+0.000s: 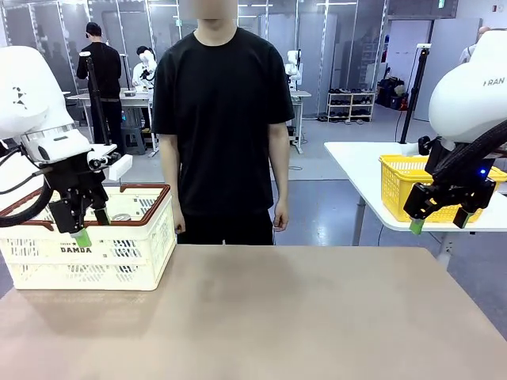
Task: Place the drinks into the Shopping basket.
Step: Pick up one drink and place it into the Shopping basket.
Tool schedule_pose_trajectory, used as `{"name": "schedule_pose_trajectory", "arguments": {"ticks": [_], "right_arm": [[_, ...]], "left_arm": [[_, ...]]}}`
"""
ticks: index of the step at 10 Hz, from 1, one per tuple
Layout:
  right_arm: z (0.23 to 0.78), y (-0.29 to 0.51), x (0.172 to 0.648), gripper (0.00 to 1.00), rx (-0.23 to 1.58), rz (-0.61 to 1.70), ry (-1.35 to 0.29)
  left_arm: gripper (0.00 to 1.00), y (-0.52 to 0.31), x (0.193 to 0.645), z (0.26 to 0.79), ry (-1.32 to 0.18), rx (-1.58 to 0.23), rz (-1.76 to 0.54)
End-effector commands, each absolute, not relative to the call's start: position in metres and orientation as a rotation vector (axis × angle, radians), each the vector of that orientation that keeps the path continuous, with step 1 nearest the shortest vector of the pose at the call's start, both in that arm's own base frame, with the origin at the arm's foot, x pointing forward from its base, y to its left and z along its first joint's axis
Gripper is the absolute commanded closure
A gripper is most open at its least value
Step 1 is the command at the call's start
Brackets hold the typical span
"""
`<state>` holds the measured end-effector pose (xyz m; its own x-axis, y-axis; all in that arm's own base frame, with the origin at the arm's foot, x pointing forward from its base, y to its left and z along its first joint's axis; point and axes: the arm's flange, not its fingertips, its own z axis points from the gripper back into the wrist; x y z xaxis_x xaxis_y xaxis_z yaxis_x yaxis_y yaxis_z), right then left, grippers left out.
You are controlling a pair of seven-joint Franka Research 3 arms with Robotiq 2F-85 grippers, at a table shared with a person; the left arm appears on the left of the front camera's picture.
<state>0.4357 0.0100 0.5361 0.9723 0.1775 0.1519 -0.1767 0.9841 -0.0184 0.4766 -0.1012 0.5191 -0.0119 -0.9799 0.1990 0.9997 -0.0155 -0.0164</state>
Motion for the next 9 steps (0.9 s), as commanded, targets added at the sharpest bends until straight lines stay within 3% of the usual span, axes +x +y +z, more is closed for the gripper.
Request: {"name": "schedule_pose_trajectory", "arguments": {"ticks": [1, 9], "right_arm": [[0.5386, 0.0083, 0.4354, 0.0, -0.007, 0.178, -0.15], [0.5386, 0.0083, 0.4354, 0.0, -0.007, 0.178, -0.15]], "left_arm": [[0.0, -0.1004, 0.4803, 0.5237, -0.14, -0.175, -1.579], [0.0, -0.1004, 0.4803, 0.5237, -0.14, -0.175, -1.579]]}}
